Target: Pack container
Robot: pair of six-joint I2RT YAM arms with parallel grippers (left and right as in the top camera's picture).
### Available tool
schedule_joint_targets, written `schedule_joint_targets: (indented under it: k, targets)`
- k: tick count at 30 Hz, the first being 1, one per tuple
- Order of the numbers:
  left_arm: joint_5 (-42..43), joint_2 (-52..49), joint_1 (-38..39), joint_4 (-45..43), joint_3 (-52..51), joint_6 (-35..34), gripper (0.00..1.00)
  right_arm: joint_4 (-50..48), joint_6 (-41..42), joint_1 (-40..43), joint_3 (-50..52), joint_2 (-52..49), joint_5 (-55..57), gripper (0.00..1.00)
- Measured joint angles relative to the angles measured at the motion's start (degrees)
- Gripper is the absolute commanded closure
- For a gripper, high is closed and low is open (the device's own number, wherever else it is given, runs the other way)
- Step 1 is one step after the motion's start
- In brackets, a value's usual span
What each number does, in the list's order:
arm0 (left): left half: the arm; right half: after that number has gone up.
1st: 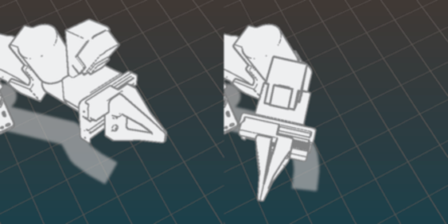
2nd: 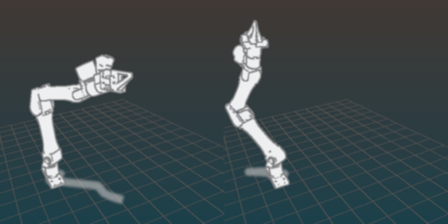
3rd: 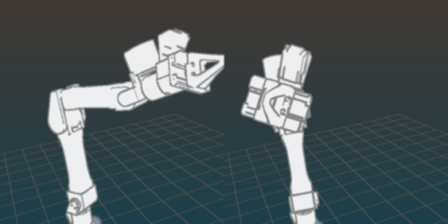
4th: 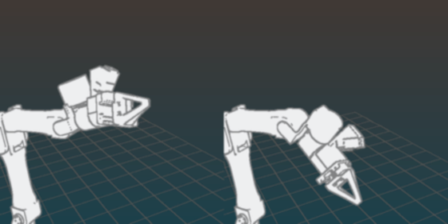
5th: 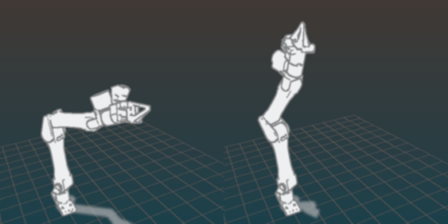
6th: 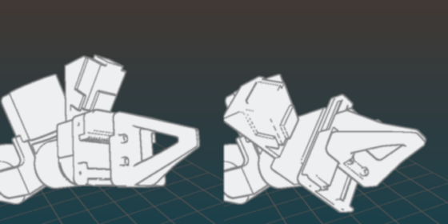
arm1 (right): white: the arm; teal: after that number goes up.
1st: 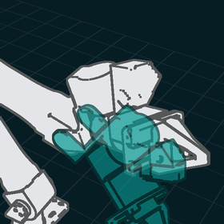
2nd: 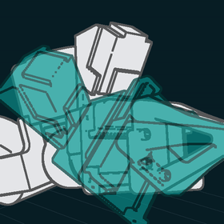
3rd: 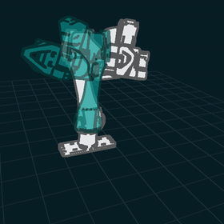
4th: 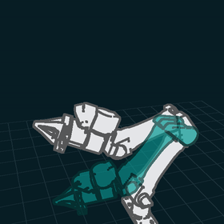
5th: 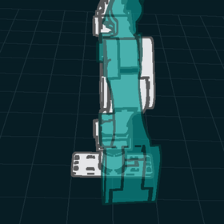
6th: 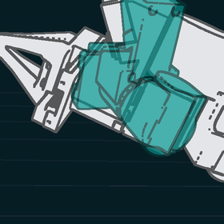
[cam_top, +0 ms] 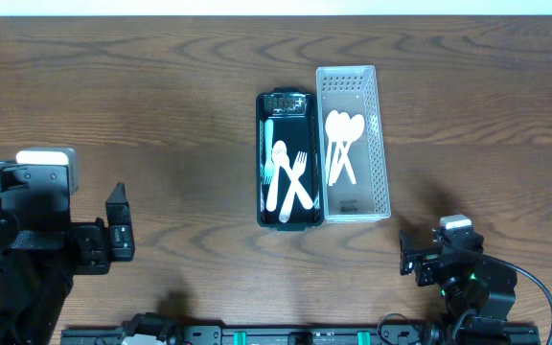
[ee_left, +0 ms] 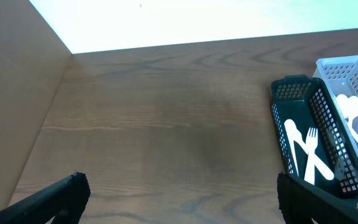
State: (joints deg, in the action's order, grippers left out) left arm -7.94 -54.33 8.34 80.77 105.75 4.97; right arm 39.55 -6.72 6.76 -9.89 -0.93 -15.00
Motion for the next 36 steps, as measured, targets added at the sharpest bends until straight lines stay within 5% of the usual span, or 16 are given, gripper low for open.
schedule_joint_targets:
  k: [10,16,27,36]
  targets:
    - [0.00,7.72,-2.38,-5.55,-10.58,0.90,0.02,-0.02,0.00,0.00,0.00,0.04,0.02,0.01]
    - [3.15,19.63,-8.50,-23.80,-30.99,-1.73,0.02,-0.02,-0.02,0.00,0.17,0.13,0.00,0.01]
    - [6.71,38.66,-10.12,-44.63,-71.93,-8.74,0.02,-0.09,0.00,0.00,0.24,0.24,0.00,0.01]
    - [7.21,50.01,-10.12,-52.02,-90.01,-12.13,0.02,-0.07,0.00,0.00,0.24,0.24,0.00,0.01]
